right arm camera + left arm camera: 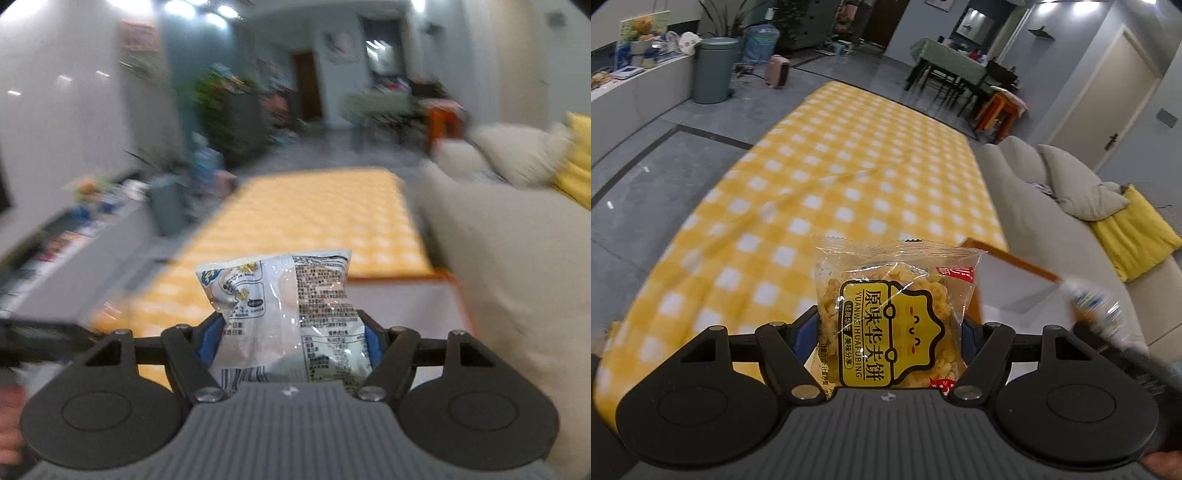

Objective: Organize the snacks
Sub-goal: 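Carry the white-and-blue bag into the box and open the right tool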

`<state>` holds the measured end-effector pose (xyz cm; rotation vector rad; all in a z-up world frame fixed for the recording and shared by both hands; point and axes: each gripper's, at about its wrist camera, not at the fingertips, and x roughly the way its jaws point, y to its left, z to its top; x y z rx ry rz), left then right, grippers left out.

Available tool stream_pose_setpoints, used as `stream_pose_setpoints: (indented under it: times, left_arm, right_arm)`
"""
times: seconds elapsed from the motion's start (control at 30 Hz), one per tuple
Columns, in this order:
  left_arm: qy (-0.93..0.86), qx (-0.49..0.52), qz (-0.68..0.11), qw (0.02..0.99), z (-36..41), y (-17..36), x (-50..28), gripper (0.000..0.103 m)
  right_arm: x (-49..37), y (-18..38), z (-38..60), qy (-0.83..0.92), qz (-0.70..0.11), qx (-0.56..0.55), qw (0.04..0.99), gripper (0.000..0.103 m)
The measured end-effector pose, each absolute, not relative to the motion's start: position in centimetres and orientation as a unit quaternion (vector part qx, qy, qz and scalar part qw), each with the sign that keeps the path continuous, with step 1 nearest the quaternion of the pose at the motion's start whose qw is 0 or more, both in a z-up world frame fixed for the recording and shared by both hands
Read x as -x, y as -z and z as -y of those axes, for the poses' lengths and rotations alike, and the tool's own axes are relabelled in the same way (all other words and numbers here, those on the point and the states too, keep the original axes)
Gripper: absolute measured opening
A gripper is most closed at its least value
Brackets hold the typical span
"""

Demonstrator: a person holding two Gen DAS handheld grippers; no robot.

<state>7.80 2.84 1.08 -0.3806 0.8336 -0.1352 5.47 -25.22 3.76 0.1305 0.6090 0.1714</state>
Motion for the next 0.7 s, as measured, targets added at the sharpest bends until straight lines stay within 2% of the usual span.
stream_pose_setpoints:
  times: [0.17,0.4,0.5,0.53,0.7]
  left_arm:
    - [0.091,0.217,-0.407,0.883,-0.8,-0.1,-9.0,0.083]
    - [0.103,0.204,-0.428,0.874,0.1,2.0,-9.2,0.083]
    - [0.109,0.207,-0.433,0.871,-0.2,2.4,-9.3,0.083]
    - [0.109,0.207,-0.433,0.870,-0.3,2.6,-9.2,0.083]
    - [0.112,0.203,-0.433,0.871,-0.7,2.7,-9.1,0.083]
  right_arm:
    - [-7.9,-0.5,28.7,-0.026,-0.381,-0.083,0.920,0.070]
    - [-10.0,2.5,29.7,0.023,-0.437,-0.073,0.896,0.071]
    - [-10.5,3.7,29.5,0.041,-0.450,-0.055,0.890,0.073]
    - [-10.6,3.7,29.1,0.043,-0.448,-0.040,0.892,0.077]
    - [-10.7,4.0,28.7,0.034,-0.459,-0.029,0.887,0.077]
